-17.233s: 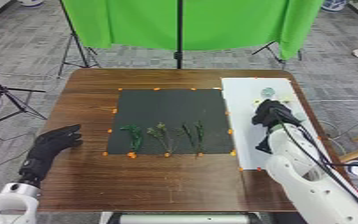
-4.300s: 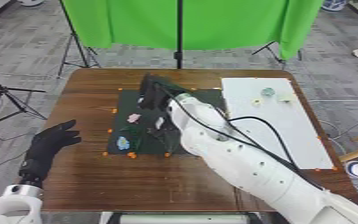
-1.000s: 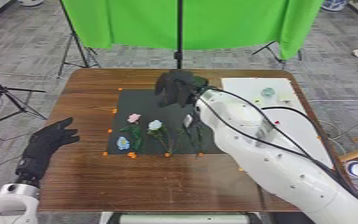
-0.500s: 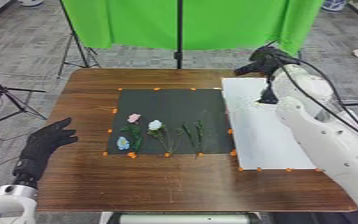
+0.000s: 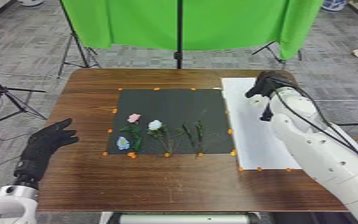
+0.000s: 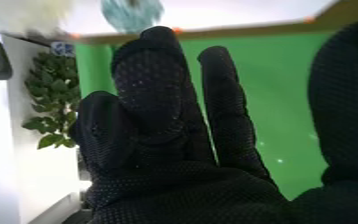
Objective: Arrange flowers
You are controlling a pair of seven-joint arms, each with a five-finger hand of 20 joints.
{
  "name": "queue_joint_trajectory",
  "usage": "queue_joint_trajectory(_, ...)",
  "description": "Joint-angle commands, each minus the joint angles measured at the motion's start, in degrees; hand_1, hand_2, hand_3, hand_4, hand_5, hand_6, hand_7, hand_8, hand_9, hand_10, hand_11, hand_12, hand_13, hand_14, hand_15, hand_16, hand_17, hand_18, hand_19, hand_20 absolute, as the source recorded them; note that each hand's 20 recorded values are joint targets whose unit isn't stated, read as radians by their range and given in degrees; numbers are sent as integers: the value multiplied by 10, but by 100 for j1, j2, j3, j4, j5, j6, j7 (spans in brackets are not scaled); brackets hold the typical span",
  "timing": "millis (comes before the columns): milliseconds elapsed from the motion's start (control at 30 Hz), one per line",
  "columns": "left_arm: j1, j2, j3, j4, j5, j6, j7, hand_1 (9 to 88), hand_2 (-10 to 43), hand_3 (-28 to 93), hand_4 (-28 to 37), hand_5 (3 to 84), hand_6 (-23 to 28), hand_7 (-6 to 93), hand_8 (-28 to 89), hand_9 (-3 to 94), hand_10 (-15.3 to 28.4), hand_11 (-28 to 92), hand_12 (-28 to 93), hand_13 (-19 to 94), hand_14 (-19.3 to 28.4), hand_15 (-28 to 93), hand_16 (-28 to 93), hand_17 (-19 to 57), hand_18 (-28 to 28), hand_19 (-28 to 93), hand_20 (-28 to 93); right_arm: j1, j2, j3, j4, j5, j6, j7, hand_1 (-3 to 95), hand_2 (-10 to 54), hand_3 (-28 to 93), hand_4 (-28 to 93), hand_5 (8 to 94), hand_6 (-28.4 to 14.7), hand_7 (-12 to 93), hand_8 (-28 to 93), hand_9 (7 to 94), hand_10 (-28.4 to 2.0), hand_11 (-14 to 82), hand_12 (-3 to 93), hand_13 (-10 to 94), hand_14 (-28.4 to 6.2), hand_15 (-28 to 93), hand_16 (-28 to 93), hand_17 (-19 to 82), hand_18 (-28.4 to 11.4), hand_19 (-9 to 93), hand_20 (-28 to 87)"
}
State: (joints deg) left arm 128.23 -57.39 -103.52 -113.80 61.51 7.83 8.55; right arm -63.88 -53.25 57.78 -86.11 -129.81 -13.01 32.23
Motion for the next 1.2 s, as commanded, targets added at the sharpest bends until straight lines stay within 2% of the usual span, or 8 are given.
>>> queue_joint_trajectory(33, 78, -84, 11, -7, 18, 14, -13, 270, 99, 614, -283, 419, 56, 122, -67, 458, 143, 225, 116, 425, 195, 260, -22, 108, 138, 195, 226, -278, -85, -142, 253, -236, -35, -12, 321, -95, 648, -136, 551, 6, 129, -80, 651, -175, 149, 219, 804, -77, 619, 324, 526, -190, 932, 479)
queue_joint_trajectory(200, 92, -98, 3, -10, 13, 6, -21, 271, 100, 613, -283, 419, 56, 121, -68, 458, 143, 225, 116, 424, 195, 261, -22, 109, 138, 194, 226, -456, -81, -209, 362, -112, 597, -146, 362, -95, 665, -148, 567, 16, 147, -90, 664, -166, 156, 217, 817, -67, 619, 324, 534, -184, 932, 486)
queue_joint_trajectory(300, 87, -96, 2, -5, 7, 16, -21, 270, 99, 615, -283, 419, 56, 121, -67, 458, 144, 225, 115, 424, 194, 260, -22, 109, 138, 194, 226, -490, -33, -396, 451, 26, 1805, -256, 454, -95, 684, -188, 606, 22, 190, -107, 717, -136, 195, 222, 846, -42, 614, 332, 562, -166, 932, 509)
queue_joint_trajectory(333, 93, -93, -3, -8, 0, 13, -19, 269, 99, 616, -283, 419, 56, 121, -67, 458, 143, 225, 115, 424, 194, 260, -22, 109, 138, 194, 227, -497, -15, -429, 446, 28, 2125, -293, 506, -95, 645, -191, 637, 17, 204, -50, 761, -121, 153, 288, 859, -36, 614, 335, 577, -162, 932, 524)
queue_joint_trajectory(433, 87, -82, -4, -16, 5, 3, -36, 271, 99, 614, -283, 419, 56, 121, -67, 458, 143, 224, 116, 424, 194, 259, -22, 109, 138, 194, 227, -563, 83, -399, 125, 193, 2708, -289, 610, -95, 575, -185, 763, -3, 249, 81, 880, -94, 92, 400, 903, -18, 608, 345, 620, -148, 932, 552)
queue_joint_trajectory(533, 103, -62, -22, -24, 7, 3, -53, 272, 101, 612, -283, 419, 56, 121, -67, 458, 143, 224, 115, 425, 194, 260, -22, 109, 138, 194, 227, -653, 195, -302, -483, 526, 3009, -261, 632, -95, 568, -183, 792, -9, 254, 93, 902, -91, 99, 414, 917, -15, 607, 350, 635, -143, 932, 556)
queue_joint_trajectory(800, 145, -11, -95, -41, 11, -44, -115, 272, 102, 609, -283, 418, 57, 120, -68, 458, 143, 224, 115, 426, 192, 259, -21, 109, 139, 195, 227, -943, -171, -247, -1861, 614, 2637, -405, 633, -95, 574, -180, 798, -12, 253, 97, 905, -92, 100, 421, 920, -10, 605, 357, 642, -141, 932, 562)
queue_joint_trajectory(1200, 21, 55, -35, 11, 22, -137, -183, 272, 106, 604, -283, 415, 55, 120, -69, 456, 141, 224, 114, 426, 192, 256, -21, 108, 139, 195, 226, -677, -1172, -1133, -1534, 144, 2318, -594, 622, -95, 579, -173, 794, -10, 255, 101, 902, -94, 98, 425, 918, -9, 603, 365, 641, -137, 932, 566)
